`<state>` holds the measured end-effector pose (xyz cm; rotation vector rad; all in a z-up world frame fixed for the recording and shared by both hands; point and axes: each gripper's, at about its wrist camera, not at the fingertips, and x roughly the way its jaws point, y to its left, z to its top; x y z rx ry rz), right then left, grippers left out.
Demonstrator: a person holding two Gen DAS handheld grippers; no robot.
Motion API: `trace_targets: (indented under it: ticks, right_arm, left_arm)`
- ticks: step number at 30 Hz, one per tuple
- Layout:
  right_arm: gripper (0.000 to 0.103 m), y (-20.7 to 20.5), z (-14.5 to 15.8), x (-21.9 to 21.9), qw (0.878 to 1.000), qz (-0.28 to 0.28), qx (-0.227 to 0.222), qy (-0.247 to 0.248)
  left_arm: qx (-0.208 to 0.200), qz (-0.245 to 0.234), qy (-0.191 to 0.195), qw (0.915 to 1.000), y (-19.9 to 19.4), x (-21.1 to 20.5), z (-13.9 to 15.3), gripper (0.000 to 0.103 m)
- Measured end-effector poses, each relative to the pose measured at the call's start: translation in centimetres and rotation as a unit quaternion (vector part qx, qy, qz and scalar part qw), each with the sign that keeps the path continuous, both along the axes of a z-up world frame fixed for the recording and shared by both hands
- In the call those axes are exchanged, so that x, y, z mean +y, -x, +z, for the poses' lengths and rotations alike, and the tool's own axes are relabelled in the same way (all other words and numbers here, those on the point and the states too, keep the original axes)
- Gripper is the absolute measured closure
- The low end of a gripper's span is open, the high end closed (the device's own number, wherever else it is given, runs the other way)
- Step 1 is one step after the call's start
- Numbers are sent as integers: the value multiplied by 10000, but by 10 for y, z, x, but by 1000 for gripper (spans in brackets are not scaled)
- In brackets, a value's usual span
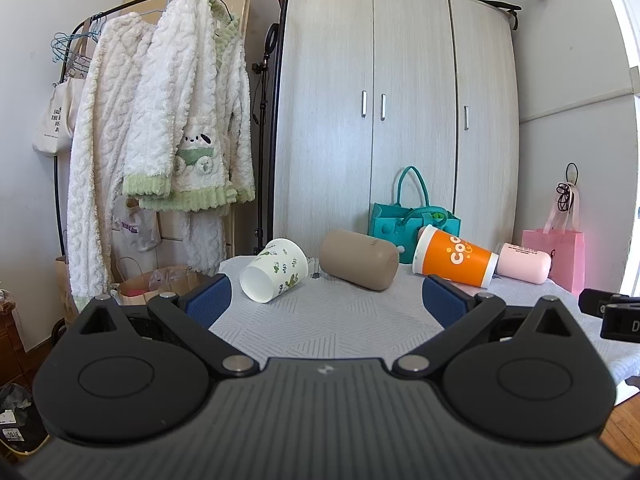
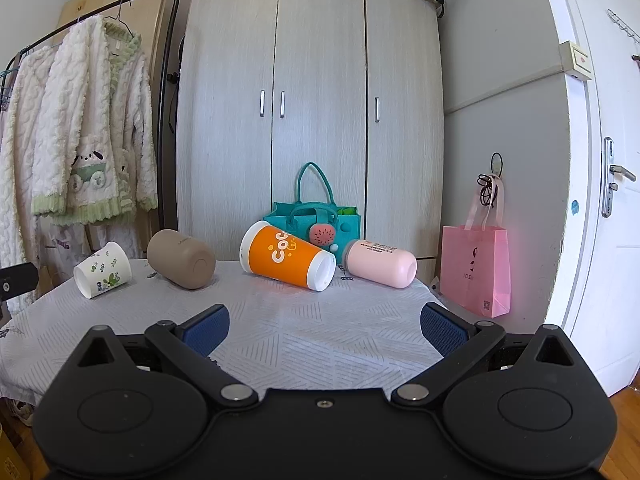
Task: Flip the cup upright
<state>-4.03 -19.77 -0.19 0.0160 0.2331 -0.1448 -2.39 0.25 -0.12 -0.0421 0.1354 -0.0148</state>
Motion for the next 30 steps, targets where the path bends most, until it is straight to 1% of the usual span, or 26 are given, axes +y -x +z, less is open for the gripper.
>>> trace_targets:
  ticks: [9, 14, 18, 21, 22, 23, 25, 26, 28, 30]
  right_arm:
    - [0, -1, 0, -1, 10000, 11, 46, 5]
    - [0, -2, 1, 0, 10000, 11, 62, 14]
    - [0, -2, 0, 0, 10000, 12, 71, 16]
    - [0, -2, 0, 1, 10000, 15, 87, 20]
    - [0, -3, 0, 1, 10000, 16, 95, 22]
    - [0, -3, -1, 1, 9999, 19, 105, 26]
    - [0, -4, -1, 2, 9999, 20, 162, 47]
    - [0, -6, -1, 2, 9997, -2, 244, 68]
    - [0, -10, 0, 3, 9990, -35, 425, 106]
    - [0, -12, 0, 3, 9987, 3, 486, 138]
  left_arm:
    - [76, -16, 36, 10000, -3, 0, 0, 0]
    - [274, -26, 234, 9993, -6, 4, -2, 0]
    - [385, 100, 122, 9991, -9, 3, -5, 0]
    - [506, 112, 114, 9986, -11, 3, -6, 0]
    - [563, 146, 126, 9982, -12, 2, -6, 0]
    - [682, 288, 132, 9972, -15, 2, -6, 0]
    - [1057, 713, 29, 9918, -22, -1, -7, 0]
    - [1177, 809, -18, 9897, -25, -1, -7, 0]
    - [1319, 822, 20, 9878, -28, 1, -5, 0]
    - [1399, 840, 111, 9865, -29, 5, -1, 0]
